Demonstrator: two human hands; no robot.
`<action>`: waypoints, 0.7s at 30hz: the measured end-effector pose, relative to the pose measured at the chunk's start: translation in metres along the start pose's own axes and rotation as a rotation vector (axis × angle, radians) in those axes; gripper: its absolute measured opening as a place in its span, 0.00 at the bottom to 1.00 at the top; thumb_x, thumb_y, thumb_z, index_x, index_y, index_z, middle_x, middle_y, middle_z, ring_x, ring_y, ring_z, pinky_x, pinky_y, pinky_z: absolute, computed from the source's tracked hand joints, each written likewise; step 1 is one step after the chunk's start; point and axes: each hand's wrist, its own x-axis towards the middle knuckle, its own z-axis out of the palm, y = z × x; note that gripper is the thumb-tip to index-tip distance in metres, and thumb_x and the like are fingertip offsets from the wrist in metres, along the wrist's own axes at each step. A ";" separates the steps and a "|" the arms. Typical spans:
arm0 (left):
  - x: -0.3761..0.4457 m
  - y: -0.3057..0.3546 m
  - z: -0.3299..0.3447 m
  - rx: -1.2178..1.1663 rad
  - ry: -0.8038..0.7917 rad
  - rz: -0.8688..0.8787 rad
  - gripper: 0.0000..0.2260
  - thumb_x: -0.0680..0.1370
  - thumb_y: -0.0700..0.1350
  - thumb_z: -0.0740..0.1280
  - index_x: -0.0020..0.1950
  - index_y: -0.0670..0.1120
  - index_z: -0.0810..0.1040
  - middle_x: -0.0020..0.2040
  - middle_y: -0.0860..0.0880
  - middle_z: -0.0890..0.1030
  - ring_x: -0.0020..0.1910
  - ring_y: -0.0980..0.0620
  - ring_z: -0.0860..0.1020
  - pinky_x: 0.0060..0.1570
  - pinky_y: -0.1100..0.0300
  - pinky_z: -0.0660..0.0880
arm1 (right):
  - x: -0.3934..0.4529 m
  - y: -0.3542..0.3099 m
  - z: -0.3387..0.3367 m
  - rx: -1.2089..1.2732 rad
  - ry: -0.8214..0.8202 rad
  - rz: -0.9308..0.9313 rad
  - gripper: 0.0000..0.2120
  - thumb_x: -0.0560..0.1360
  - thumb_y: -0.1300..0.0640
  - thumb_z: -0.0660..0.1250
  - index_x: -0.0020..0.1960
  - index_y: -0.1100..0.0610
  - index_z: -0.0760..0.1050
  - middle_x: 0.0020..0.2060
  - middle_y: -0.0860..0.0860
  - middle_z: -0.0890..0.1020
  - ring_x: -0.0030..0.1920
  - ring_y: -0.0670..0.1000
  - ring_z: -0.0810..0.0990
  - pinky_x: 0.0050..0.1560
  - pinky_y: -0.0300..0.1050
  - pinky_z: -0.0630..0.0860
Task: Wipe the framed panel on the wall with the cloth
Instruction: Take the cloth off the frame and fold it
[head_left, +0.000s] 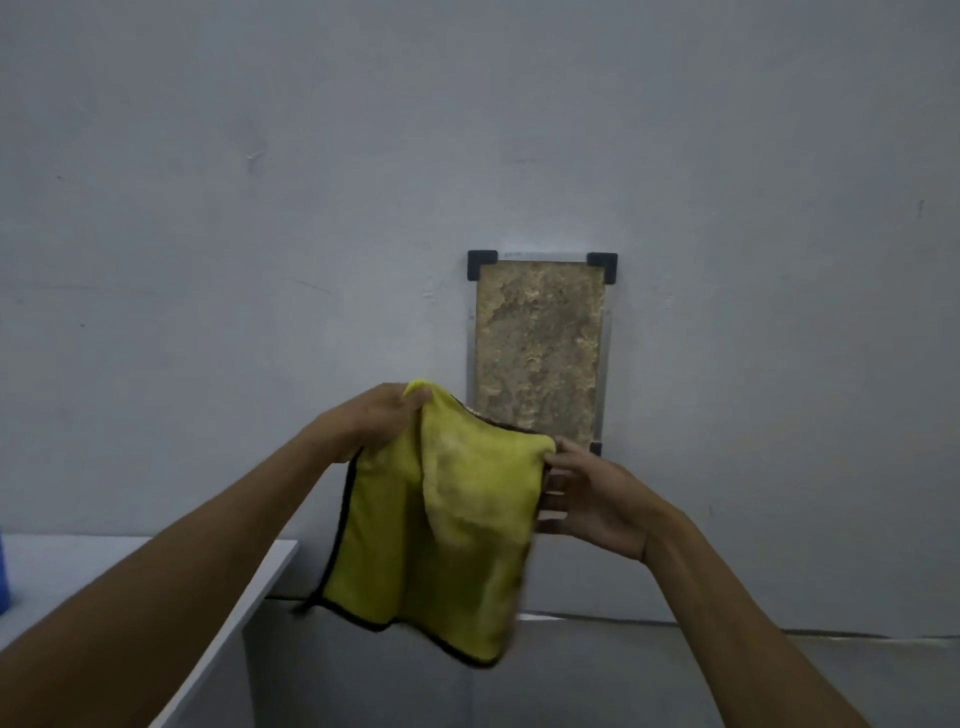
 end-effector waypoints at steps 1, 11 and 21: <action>-0.001 -0.009 -0.001 0.121 0.017 0.015 0.23 0.85 0.60 0.53 0.67 0.46 0.78 0.65 0.44 0.79 0.61 0.44 0.78 0.63 0.48 0.75 | 0.004 0.003 0.003 0.048 0.055 -0.022 0.15 0.80 0.50 0.66 0.65 0.52 0.74 0.52 0.58 0.82 0.49 0.60 0.81 0.52 0.63 0.78; -0.002 -0.050 -0.010 0.030 -0.024 -0.412 0.29 0.62 0.61 0.81 0.47 0.43 0.74 0.52 0.42 0.79 0.49 0.45 0.80 0.44 0.53 0.82 | 0.027 0.006 0.023 -0.883 0.571 -0.043 0.10 0.85 0.47 0.48 0.59 0.47 0.66 0.51 0.51 0.74 0.46 0.49 0.74 0.35 0.44 0.73; -0.013 -0.055 -0.041 -0.075 -0.502 -0.188 0.21 0.68 0.42 0.81 0.59 0.47 0.83 0.63 0.44 0.78 0.60 0.45 0.79 0.50 0.61 0.80 | 0.026 -0.027 0.017 -0.597 0.582 0.138 0.14 0.73 0.49 0.76 0.51 0.58 0.78 0.44 0.56 0.80 0.41 0.54 0.79 0.28 0.40 0.76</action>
